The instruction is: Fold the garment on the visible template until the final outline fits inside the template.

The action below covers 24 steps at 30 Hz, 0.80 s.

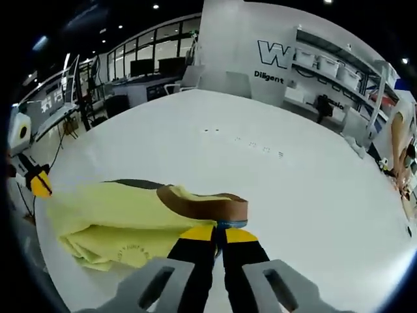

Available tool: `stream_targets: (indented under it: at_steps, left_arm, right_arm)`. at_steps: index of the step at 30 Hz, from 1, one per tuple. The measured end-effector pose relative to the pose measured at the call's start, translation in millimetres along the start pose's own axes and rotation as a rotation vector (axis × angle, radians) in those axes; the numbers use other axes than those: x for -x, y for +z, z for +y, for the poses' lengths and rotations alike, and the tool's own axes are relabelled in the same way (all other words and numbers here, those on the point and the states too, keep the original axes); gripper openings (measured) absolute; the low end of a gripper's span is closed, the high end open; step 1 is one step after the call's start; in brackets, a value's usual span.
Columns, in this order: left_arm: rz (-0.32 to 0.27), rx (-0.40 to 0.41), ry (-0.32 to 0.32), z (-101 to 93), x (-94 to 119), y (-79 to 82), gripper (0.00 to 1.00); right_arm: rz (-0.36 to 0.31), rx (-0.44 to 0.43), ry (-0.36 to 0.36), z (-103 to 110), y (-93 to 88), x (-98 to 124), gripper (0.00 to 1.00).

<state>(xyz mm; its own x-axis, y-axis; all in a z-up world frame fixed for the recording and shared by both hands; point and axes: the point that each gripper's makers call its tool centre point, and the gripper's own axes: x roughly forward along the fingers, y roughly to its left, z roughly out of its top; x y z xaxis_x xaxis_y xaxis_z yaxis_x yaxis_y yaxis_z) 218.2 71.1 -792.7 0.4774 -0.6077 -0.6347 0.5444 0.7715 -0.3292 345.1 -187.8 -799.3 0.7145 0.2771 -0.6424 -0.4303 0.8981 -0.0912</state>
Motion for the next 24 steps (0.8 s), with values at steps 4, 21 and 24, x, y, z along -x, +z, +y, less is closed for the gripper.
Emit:
stream_targets:
  at_steps: [4, 21, 24]
  left_arm:
    - [-0.062, 0.002, 0.051, 20.8, 0.1, 18.4, 0.09]
    - [-0.012, -0.125, 0.048, 30.8, -76.1, 29.3, 0.21]
    - [0.014, -0.131, 0.044, 32.6, -87.1, 25.0, 0.21]
  right_arm:
    - [0.014, -0.001, 0.008, 0.0, -5.2, -0.3, 0.00]
    - [0.056, -0.007, 0.033, -0.3, -19.6, -7.5, 0.00]
    - [0.060, -0.009, 0.035, 0.3, -20.9, -8.6, 0.00]
